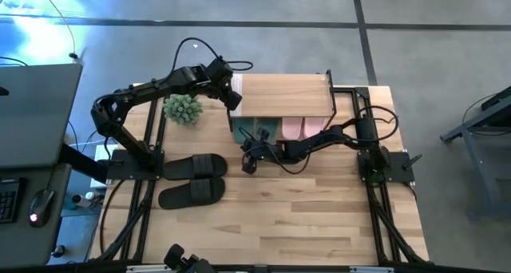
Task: Pick and place slides into the shelf
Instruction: Adjust the slides under the shelf
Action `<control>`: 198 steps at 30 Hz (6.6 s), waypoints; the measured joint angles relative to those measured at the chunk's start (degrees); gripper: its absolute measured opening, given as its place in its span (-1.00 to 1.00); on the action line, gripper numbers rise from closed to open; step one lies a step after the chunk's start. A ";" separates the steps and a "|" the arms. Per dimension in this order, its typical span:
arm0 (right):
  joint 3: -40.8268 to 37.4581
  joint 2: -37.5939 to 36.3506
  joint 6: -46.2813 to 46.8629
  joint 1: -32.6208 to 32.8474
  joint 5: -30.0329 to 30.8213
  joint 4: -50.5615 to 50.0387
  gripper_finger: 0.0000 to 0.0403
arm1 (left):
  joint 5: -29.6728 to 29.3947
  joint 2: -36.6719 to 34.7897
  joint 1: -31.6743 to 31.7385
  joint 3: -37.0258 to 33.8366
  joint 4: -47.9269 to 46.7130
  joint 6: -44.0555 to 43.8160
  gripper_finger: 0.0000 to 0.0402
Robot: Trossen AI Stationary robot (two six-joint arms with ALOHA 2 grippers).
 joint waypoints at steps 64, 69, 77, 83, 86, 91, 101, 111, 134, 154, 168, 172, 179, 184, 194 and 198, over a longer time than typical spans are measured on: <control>0.22 -0.07 -1.56 -2.73 -7.70 3.62 -1.00 | 0.73 0.02 -0.02 -0.07 1.61 -0.81 -0.67; 0.22 -0.07 -2.93 -3.40 -8.11 3.72 -1.00 | 1.09 0.04 0.00 -0.11 2.24 -0.81 -0.67; -0.02 -0.04 -5.04 -2.38 -8.28 0.57 -1.00 | 1.18 -0.36 0.00 -0.15 2.43 1.28 -0.67; -0.03 -0.04 -7.08 0.69 -8.75 2.66 -1.00 | -0.47 -5.17 -2.42 -0.20 4.84 2.81 -0.67; -0.04 -0.04 -7.08 1.04 -8.28 2.37 -1.00 | -0.90 -8.65 -4.10 -0.17 5.38 3.30 -0.67; -0.04 -0.21 -7.08 1.06 -8.39 -0.20 -1.00 | -0.58 -14.62 -9.62 -0.04 1.14 3.28 -0.67; -0.11 -10.97 -7.97 8.24 3.40 -23.07 -1.00 | -2.99 -20.93 -30.05 -11.19 -2.52 -5.03 -0.67; -18.19 -37.07 15.59 13.18 14.90 -35.84 -1.00 | -11.31 -21.11 -39.46 -33.62 13.24 -21.55 -0.67; -33.78 -55.19 49.52 12.63 15.59 -53.57 -1.00 | -17.67 -2.48 -36.41 -33.79 23.43 -27.98 -0.67; -33.77 -52.85 46.47 12.65 17.18 -52.47 -1.00 | -16.30 6.80 -31.01 -25.99 21.07 -24.31 -0.67; -33.77 -52.85 45.40 12.65 17.18 -51.21 -1.00 | -12.21 9.06 -29.59 -25.96 26.35 -20.72 -0.67; -33.77 -52.85 45.39 12.65 17.20 -50.97 -1.00 | -12.22 9.14 -29.56 -25.99 27.22 -20.22 -0.67; -33.77 -52.85 44.96 12.65 17.22 -50.61 -1.00 | -12.50 9.14 -29.55 -26.01 30.12 -19.01 -0.67; -33.77 -52.85 44.96 12.65 17.22 -50.59 -1.00 | -13.79 9.14 -29.55 -26.01 29.36 -19.19 -0.67; -33.75 -52.85 43.87 12.67 17.22 -50.61 -1.00 | -17.25 9.11 -29.96 -25.40 19.46 -25.02 -0.78; -33.75 -52.85 43.83 12.67 17.52 -50.64 -1.00 | -17.80 9.11 -29.86 -25.38 20.32 -24.20 -0.96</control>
